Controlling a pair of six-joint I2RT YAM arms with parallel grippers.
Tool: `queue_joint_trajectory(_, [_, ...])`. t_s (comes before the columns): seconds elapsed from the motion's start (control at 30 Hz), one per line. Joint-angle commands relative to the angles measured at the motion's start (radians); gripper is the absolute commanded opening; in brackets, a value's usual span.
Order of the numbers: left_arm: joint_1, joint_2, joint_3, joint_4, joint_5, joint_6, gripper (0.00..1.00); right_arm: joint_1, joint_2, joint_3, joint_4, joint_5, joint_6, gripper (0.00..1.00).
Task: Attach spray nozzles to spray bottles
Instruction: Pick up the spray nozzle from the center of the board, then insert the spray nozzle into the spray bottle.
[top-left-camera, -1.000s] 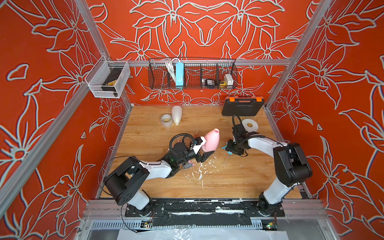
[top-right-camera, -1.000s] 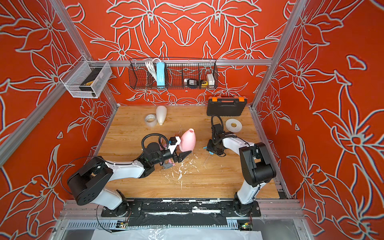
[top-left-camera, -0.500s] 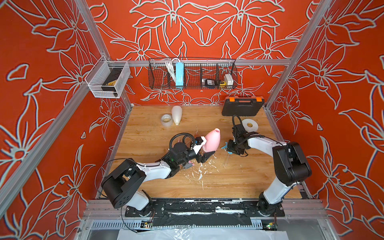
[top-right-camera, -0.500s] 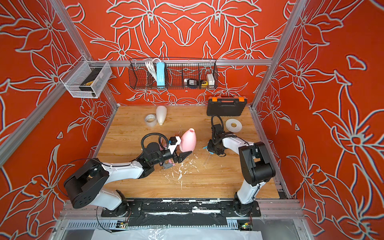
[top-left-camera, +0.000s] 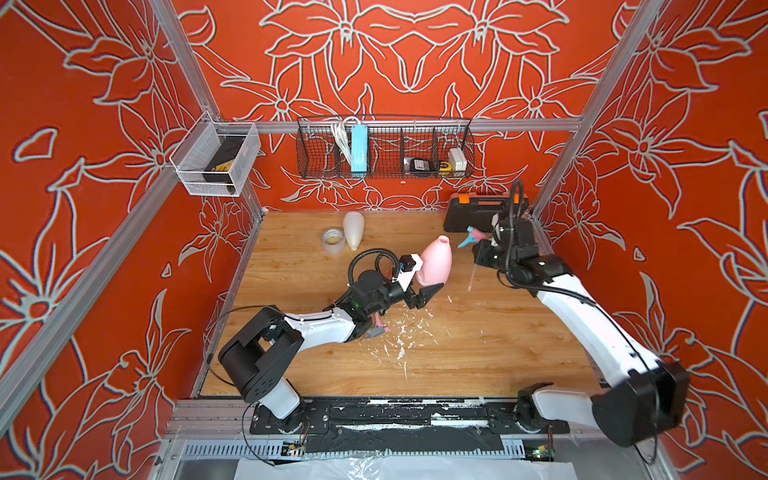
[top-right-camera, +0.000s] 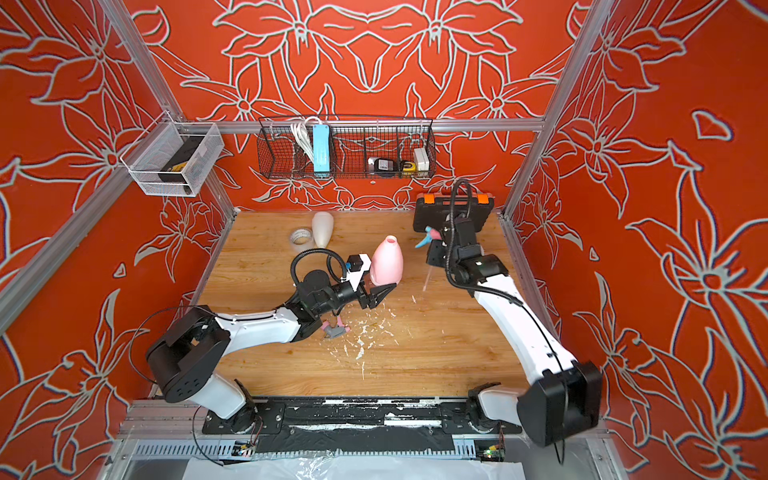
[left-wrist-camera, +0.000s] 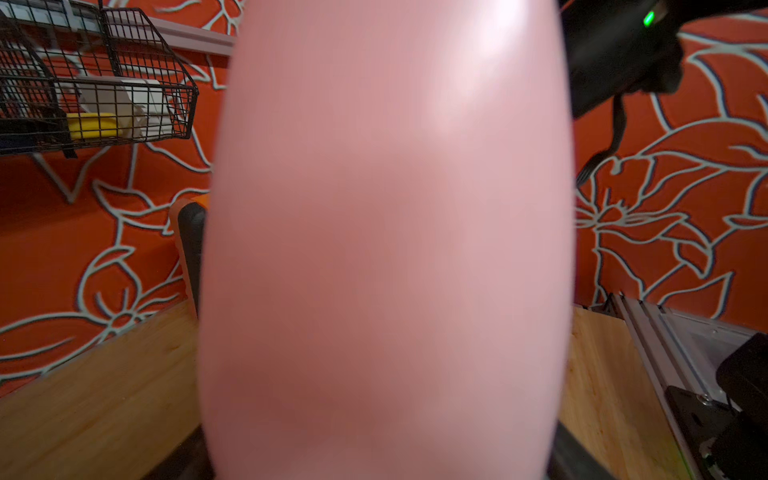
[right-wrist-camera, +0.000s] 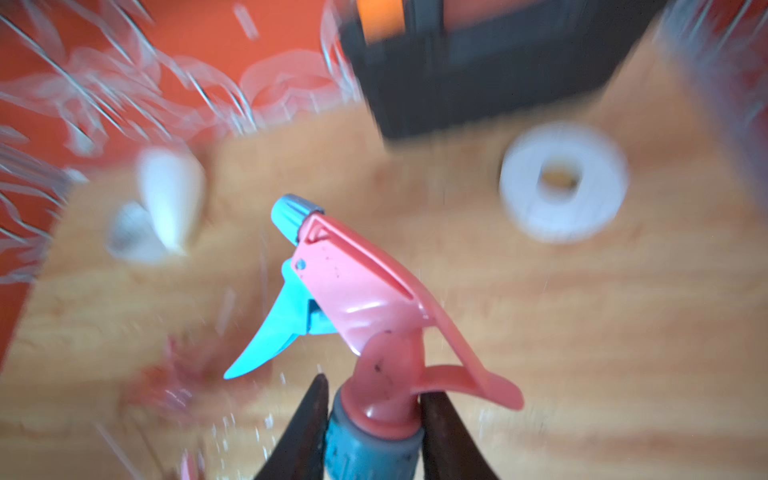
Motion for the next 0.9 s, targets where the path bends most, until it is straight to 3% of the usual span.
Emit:
queue_joint_trajectory(0.0, [-0.021,0.099,-0.003,0.234,0.016,-0.044,0.56,0.019,-0.062,0.03,0.104,0.118,-0.177,0.3])
queue_joint_trajectory(0.1, [-0.031,0.193,0.049,0.312,0.02,-0.048,0.55,0.058,-0.088,0.066,0.181,0.137,-0.288,0.31])
queue_joint_trajectory(0.27, [-0.031,0.269,0.11,0.322,0.019,-0.041,0.55,0.126,-0.055,0.208,0.177,0.065,-0.381,0.31])
queue_joint_trajectory(0.6, [-0.031,0.358,0.201,0.324,0.098,-0.081,0.55,0.145,0.056,0.267,0.328,-0.126,-0.355,0.32])
queue_joint_trajectory(0.87, [-0.007,0.378,0.217,0.314,0.122,-0.098,0.55,0.151,0.09,0.298,0.349,-0.155,-0.349,0.32])
